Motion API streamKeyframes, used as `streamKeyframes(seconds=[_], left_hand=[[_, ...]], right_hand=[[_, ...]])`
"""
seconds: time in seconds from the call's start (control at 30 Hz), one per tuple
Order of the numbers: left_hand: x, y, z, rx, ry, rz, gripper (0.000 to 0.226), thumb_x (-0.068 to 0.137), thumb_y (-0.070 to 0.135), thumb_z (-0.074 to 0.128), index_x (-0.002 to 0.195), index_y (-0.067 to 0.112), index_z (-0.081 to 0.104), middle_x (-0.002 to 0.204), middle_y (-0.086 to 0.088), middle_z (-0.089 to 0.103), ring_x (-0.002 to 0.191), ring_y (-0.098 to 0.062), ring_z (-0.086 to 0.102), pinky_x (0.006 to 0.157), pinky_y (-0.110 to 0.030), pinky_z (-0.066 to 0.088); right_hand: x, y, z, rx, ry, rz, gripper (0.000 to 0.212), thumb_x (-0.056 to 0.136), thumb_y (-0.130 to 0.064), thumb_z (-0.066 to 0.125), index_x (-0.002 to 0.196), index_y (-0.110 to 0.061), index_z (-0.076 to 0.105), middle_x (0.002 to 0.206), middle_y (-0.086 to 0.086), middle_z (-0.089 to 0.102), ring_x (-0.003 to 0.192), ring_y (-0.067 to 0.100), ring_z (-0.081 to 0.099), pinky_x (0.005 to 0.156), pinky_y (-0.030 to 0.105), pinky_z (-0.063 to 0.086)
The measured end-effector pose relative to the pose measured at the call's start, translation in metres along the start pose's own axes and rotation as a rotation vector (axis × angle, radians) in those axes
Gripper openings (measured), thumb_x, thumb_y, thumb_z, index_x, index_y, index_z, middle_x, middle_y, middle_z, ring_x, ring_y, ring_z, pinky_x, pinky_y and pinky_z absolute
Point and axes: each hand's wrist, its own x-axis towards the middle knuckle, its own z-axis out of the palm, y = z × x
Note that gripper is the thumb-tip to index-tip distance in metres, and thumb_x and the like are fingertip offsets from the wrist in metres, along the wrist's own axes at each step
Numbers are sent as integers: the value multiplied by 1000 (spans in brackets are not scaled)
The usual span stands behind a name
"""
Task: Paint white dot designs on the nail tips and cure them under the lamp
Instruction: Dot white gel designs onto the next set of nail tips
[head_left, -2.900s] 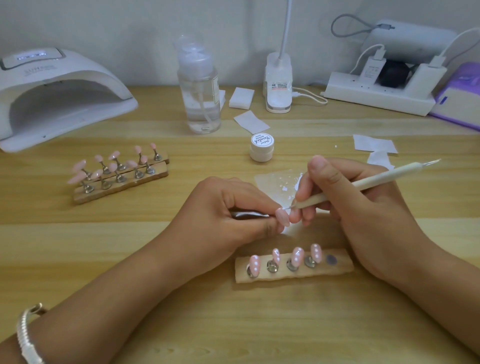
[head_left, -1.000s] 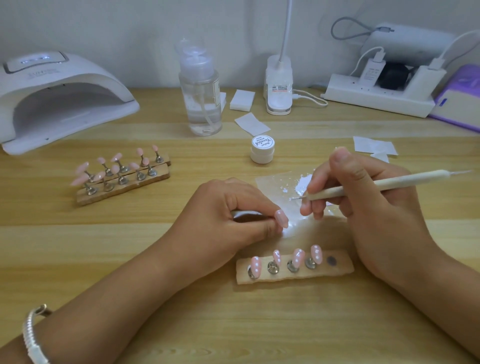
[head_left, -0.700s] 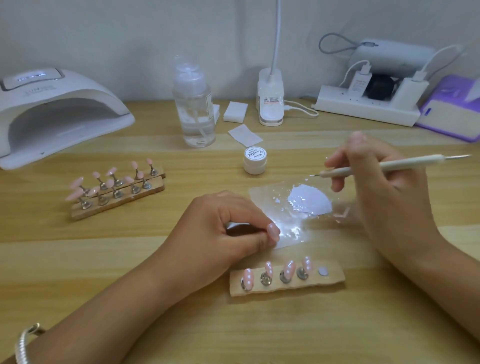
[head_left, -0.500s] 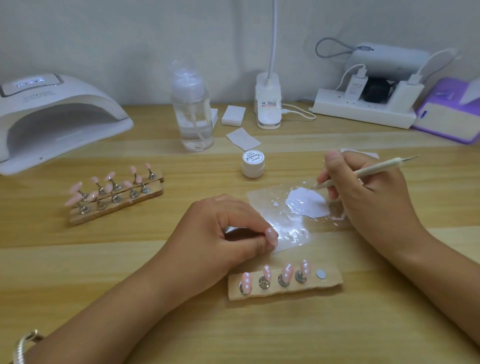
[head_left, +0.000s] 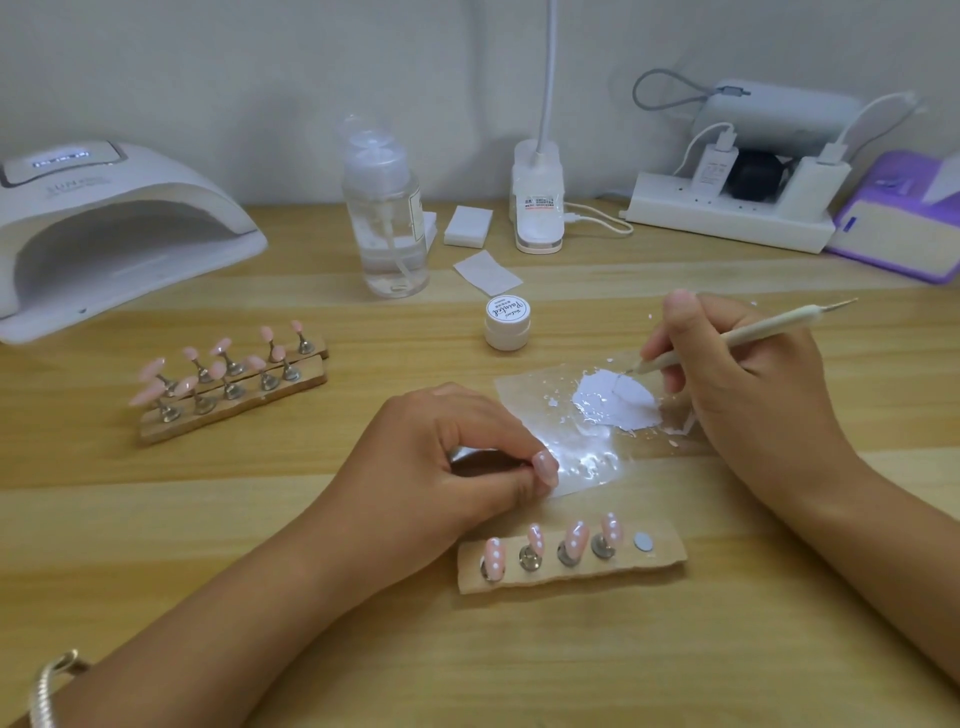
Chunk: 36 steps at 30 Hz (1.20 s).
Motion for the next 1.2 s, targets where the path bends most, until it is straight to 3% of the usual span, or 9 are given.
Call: streamKeyframes(seconds=[0.1, 0.23, 0.37, 0.5, 0.67, 0.93, 1.2], left_hand=[[0, 0, 0, -1, -2, -1, 7, 75, 26, 78, 81, 23, 81, 82, 16, 75, 93, -15, 68, 85, -38, 52], [0, 0, 0, -9, 0, -5, 8, 75, 26, 78, 81, 23, 81, 82, 16, 75, 93, -15, 68, 86, -38, 52], [0, -1, 0, -4, 2, -2, 8, 75, 27, 78, 81, 23, 81, 82, 16, 75, 93, -16, 68, 85, -39, 52], [0, -1, 0, -9, 0, 1, 7, 76, 26, 79, 82, 23, 81, 82, 16, 75, 92, -15, 68, 85, -36, 53], [1, -2, -1, -25, -7, -12, 9, 75, 20, 80, 84, 21, 81, 83, 14, 76, 93, -13, 68, 86, -32, 52], [1, 1, -1, -32, -4, -13, 10, 76, 8, 83, 84, 13, 81, 82, 8, 77, 87, -12, 70, 86, -35, 52], [1, 1, -1, -47, -3, -8, 13, 76, 6, 82, 86, 13, 82, 81, 6, 77, 85, -8, 70, 83, -27, 53]], right_hand=[[0, -2, 0, 23, 67, -51, 44, 105, -33, 46, 69, -15, 65, 56, -9, 56, 54, 2, 52, 55, 10, 39], [-1, -7, -3, 123, 222, -171, 36, 106, -19, 42, 79, -12, 63, 67, -11, 58, 67, -1, 55, 67, 12, 41], [-5, -16, -1, 195, 282, -233, 35, 107, -28, 34, 94, -8, 60, 68, -3, 60, 71, 5, 61, 72, 15, 42], [-12, -27, 7, 437, 47, -56, 41, 98, -43, 45, 73, -25, 71, 63, -1, 65, 62, 17, 61, 58, 26, 47], [-24, -29, 12, 424, -254, 33, 37, 94, -40, 57, 65, -20, 69, 59, 3, 62, 55, 17, 60, 50, 24, 46], [-24, -29, 15, 476, -379, 136, 37, 89, -40, 60, 62, -14, 68, 57, 11, 61, 56, 23, 65, 57, 24, 52], [-25, -29, 16, 403, -402, 123, 37, 94, -38, 59, 66, -15, 69, 59, 10, 64, 63, 23, 72, 63, 23, 53]])
